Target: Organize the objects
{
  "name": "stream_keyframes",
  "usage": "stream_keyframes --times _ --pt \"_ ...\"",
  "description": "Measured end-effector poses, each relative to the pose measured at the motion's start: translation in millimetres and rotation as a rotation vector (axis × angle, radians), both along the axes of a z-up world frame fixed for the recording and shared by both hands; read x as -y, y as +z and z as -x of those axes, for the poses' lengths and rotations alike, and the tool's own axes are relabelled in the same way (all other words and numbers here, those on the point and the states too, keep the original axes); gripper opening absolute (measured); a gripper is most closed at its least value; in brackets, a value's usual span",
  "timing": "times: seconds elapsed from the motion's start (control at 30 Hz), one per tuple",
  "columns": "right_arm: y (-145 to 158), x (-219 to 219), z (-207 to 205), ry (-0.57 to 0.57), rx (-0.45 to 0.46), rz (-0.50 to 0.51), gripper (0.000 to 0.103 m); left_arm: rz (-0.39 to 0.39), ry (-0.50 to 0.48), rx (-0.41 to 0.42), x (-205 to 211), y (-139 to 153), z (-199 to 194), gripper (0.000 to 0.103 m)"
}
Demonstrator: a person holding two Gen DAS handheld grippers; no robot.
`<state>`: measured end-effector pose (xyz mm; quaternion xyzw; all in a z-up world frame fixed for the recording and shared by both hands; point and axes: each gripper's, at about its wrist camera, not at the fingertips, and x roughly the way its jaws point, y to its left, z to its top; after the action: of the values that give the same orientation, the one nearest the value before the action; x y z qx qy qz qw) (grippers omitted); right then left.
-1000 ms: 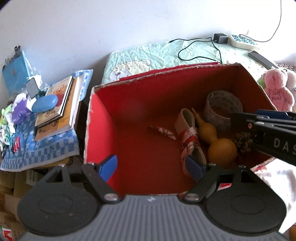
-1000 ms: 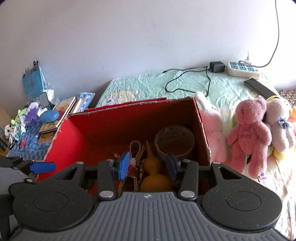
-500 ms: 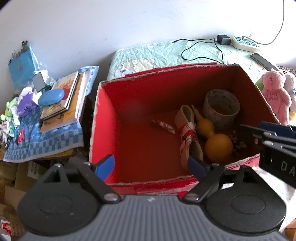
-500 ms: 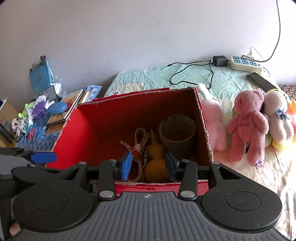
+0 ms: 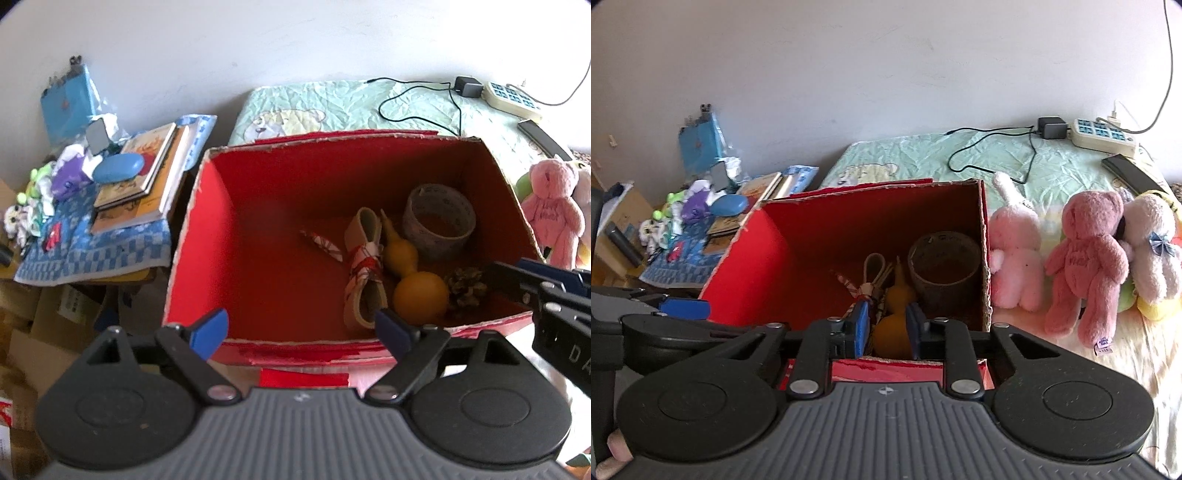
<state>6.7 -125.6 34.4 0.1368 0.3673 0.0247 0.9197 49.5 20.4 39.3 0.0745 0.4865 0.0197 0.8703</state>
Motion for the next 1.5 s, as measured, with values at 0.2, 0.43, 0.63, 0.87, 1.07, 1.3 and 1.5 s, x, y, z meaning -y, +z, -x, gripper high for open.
stream_keyframes --times 0.2,0.43,0.63,0.87,1.07,1.3,1.5 --pt "1.1 6.6 8.1 0.072 -0.001 -0.035 0.025 -0.007 0.050 -0.001 6.2 3.3 10.8 0.088" --pt "-5.1 6.4 17.0 0.169 -0.041 -0.105 0.025 -0.025 0.110 0.007 7.4 7.5 28.2 0.088" --pt "-22.9 9.6 19.4 0.197 -0.102 -0.163 0.027 -0.041 0.157 -0.013 7.9 -1.0 42.7 0.088" --pt "-49.5 7.4 21.4 0.220 -0.204 -0.241 0.027 -0.051 0.211 -0.067 1.6 -23.6 57.1 0.089" --pt "-60.8 7.3 18.4 0.208 -0.257 -0.283 0.028 0.012 0.225 -0.107 -19.5 -43.1 68.5 0.090" --pt "-72.5 2.4 6.4 0.224 -0.337 -0.383 0.033 0.069 0.186 -0.130 -36.0 -58.4 77.6 0.094" --pt "-74.6 -10.2 -0.9 0.244 -0.351 -0.436 0.034 0.113 0.127 -0.145 -43.3 -69.4 78.1 0.097"
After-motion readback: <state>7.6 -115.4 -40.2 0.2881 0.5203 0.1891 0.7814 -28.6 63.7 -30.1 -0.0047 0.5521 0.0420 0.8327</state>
